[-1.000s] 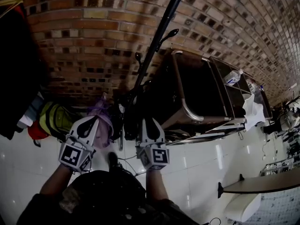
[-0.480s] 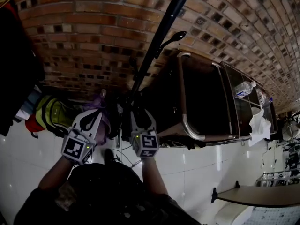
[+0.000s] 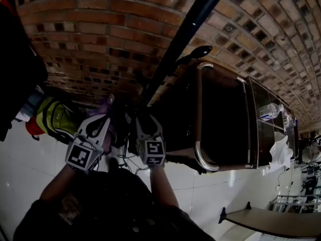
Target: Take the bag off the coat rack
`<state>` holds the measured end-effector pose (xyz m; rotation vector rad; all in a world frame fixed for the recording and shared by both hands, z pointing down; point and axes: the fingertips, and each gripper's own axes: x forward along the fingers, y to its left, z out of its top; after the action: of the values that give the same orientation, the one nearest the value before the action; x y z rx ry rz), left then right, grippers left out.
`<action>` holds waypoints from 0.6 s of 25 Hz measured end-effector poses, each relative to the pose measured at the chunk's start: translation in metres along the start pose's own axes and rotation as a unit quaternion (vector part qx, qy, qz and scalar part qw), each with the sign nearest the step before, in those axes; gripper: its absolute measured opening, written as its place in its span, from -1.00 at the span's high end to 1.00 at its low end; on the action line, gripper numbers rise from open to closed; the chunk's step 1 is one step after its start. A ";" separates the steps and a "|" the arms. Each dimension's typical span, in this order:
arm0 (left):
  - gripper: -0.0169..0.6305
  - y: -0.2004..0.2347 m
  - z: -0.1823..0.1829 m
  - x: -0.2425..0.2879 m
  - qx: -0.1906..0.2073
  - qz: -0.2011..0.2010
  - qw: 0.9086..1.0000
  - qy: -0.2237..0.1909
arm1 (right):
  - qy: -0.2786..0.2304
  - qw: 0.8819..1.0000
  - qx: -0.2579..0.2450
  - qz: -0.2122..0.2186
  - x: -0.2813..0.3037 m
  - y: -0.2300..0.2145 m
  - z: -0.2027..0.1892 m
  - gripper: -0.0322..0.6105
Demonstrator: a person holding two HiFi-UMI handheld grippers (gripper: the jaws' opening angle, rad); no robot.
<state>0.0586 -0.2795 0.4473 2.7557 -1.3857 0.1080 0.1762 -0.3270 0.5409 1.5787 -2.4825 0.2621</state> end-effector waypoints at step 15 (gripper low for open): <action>0.82 -0.003 -0.008 0.019 -0.007 -0.004 1.000 0.011 | -0.026 0.998 -0.004 0.063 -0.013 0.013 0.012 0.85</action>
<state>0.0717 -0.2923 0.4568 2.7401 -1.3638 0.1280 0.1695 -0.3129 0.5256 1.4455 -2.6228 0.2319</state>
